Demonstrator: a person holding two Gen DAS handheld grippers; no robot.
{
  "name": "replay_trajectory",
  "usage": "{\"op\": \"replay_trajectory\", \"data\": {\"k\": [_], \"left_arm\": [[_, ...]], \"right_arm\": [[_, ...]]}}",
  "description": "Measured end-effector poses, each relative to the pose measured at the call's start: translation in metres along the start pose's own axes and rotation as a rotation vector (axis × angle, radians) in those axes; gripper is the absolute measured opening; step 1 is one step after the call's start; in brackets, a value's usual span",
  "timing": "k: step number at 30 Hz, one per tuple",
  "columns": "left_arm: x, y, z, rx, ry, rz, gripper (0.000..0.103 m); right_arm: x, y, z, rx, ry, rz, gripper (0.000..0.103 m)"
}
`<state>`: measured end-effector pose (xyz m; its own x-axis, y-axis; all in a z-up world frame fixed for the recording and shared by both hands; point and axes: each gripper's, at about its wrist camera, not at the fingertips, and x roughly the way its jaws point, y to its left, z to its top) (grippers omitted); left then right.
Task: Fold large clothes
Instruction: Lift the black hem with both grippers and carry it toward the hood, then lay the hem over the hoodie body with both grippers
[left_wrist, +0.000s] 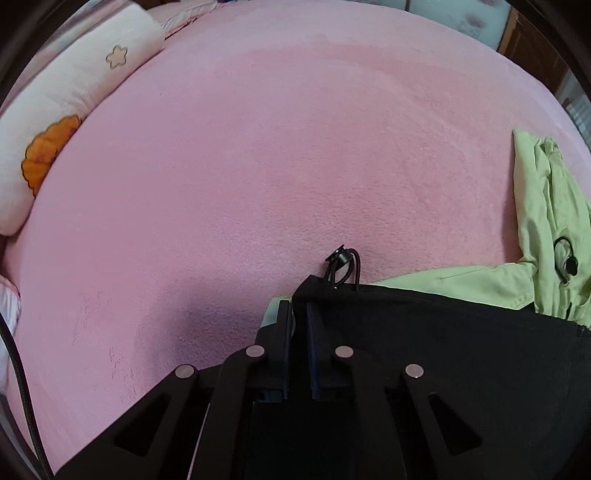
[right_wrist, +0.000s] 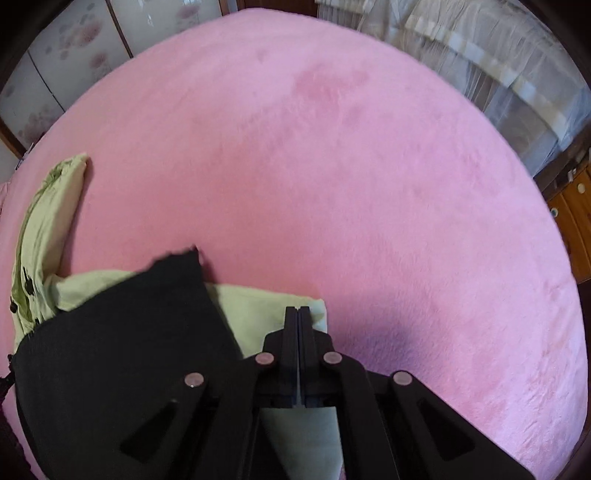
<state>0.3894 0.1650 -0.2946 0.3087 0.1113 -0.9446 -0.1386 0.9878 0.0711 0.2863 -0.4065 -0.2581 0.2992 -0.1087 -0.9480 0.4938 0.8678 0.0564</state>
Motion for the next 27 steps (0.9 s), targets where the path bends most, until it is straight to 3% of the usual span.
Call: {"op": "replay_trajectory", "data": {"k": [3, 4, 5, 6, 7, 18, 27], "left_arm": [[-0.005, -0.003, 0.005, 0.01, -0.033, -0.019, 0.003], [-0.008, -0.002, 0.008, 0.001, -0.045, -0.037, 0.003], [-0.01, 0.0, 0.01, -0.003, -0.051, -0.044, 0.003], [-0.011, 0.001, 0.011, 0.0, -0.053, -0.048, 0.004], [-0.01, 0.0, 0.014, 0.007, -0.052, -0.046, 0.004], [0.001, -0.009, 0.018, 0.057, -0.026, -0.054, 0.004], [0.0, -0.01, 0.019, 0.047, -0.026, -0.07, 0.004]], "right_arm": [[-0.016, 0.006, -0.004, 0.016, -0.023, 0.103, 0.001], [-0.019, 0.009, -0.005, 0.01, -0.027, 0.134, 0.007], [-0.021, 0.014, -0.007, -0.004, -0.026, 0.16, 0.013], [-0.021, 0.02, -0.007, -0.015, -0.023, 0.159, 0.032], [-0.019, 0.024, -0.007, -0.026, -0.02, 0.153, 0.042], [0.017, 0.042, 0.003, -0.154, 0.007, 0.048, 0.042], [0.02, 0.041, 0.015, -0.173, -0.016, 0.058, 0.048]]}}
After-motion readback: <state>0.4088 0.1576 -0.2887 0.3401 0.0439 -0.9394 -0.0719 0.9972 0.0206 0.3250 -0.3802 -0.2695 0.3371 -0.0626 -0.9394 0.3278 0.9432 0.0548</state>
